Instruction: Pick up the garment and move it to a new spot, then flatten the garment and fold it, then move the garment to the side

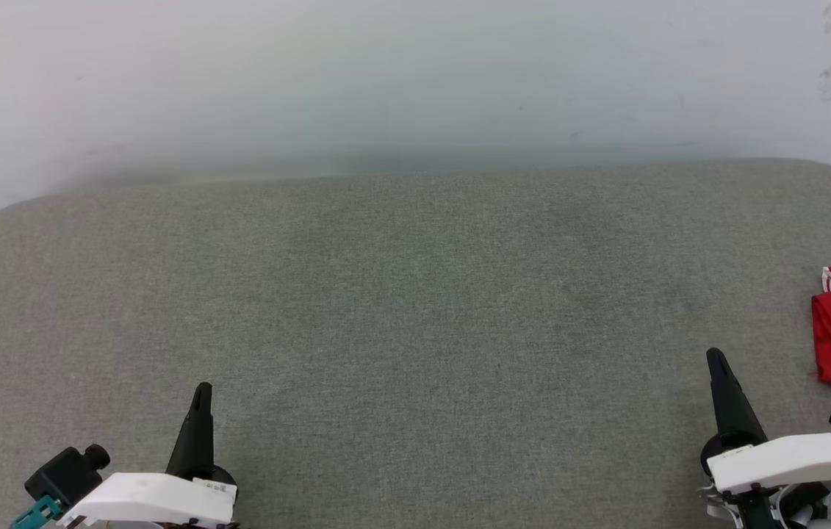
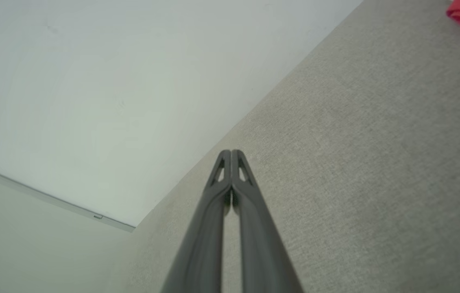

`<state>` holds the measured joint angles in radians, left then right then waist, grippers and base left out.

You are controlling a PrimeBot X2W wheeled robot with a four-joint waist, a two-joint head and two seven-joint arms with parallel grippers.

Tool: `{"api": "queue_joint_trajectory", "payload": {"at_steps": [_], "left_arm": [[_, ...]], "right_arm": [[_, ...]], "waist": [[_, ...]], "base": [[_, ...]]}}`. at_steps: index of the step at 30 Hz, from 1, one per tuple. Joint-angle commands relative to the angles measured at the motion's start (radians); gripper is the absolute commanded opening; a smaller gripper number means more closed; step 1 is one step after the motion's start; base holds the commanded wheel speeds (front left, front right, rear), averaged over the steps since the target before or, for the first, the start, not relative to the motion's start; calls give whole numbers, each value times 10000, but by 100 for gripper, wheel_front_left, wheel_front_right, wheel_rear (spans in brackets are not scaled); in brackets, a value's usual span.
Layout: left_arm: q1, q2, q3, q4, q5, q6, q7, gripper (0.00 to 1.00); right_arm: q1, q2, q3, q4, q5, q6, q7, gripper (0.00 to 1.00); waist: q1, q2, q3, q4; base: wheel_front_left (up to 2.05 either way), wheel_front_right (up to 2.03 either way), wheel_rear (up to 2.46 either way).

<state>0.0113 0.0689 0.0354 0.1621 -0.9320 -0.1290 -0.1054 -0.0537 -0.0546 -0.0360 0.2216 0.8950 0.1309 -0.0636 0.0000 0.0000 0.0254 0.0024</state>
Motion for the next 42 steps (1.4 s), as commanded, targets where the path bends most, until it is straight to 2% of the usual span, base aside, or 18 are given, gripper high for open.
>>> {"api": "queue_joint_trajectory", "payload": {"at_steps": [1, 22, 42], "left_arm": [[-273, 83, 27, -69, -274, -11, 61, 0], [-595, 84, 170, 218, -2548, -16, 676, 0], [-849, 62, 286, 448, -4232, -21, 1166, 0]], "right_arm": [[-278, -63, -46, -98, 283, -1, 58, 0], [-411, -63, -261, 5, 2602, -1, 609, 0], [-471, -53, -427, 91, 4344, -1, 1022, 0]], "waist": [[0, 0, -3, 0], [0, 0, -60, -6], [0, 0, -111, -12]], "base": [[0, 0, 0], [0, 0, 0], [0, 0, 0]]}}
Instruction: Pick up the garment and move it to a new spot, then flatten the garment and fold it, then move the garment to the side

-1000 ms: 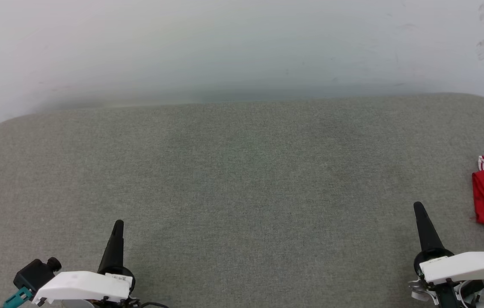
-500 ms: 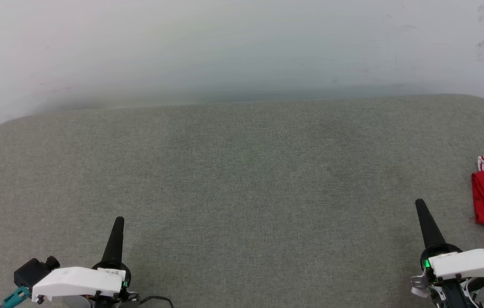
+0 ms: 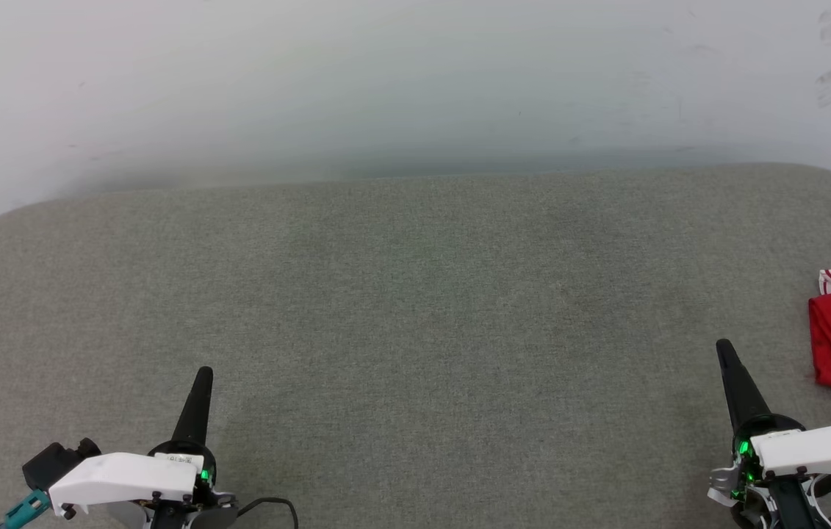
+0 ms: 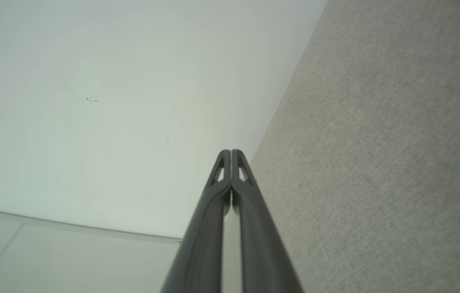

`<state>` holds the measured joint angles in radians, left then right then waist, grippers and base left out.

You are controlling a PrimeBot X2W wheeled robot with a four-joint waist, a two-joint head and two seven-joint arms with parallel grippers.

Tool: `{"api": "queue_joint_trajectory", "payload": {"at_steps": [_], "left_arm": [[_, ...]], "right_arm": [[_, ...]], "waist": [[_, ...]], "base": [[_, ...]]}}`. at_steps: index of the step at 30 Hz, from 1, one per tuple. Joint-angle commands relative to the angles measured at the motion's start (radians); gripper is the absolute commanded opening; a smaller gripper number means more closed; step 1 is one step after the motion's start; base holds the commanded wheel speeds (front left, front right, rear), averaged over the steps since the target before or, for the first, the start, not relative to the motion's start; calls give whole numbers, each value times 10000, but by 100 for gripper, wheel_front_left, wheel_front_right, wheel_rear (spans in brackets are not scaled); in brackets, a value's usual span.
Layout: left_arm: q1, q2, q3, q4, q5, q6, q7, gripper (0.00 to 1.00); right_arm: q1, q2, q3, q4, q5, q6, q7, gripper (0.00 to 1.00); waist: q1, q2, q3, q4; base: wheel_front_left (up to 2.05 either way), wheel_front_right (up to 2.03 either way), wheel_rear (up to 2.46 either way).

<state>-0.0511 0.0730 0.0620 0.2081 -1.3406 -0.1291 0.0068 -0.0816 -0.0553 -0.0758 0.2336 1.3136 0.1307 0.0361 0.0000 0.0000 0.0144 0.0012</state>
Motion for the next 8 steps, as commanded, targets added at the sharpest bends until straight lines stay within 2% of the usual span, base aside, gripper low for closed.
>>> {"api": "queue_joint_trajectory", "payload": {"at_steps": [1, 8], "left_arm": [[-240, 20, 26, -4, -233, -18, 72, 0], [-292, 9, 76, 71, -773, -20, 236, 0]], "right_arm": [[-198, -45, -36, -26, 243, 0, 52, 0], [-235, -39, -93, 4, 810, 0, 185, 0]], "waist": [[0, 0, -4, 0], [0, 0, -23, -2]], "base": [[0, 0, 0], [0, 0, 0]]}}
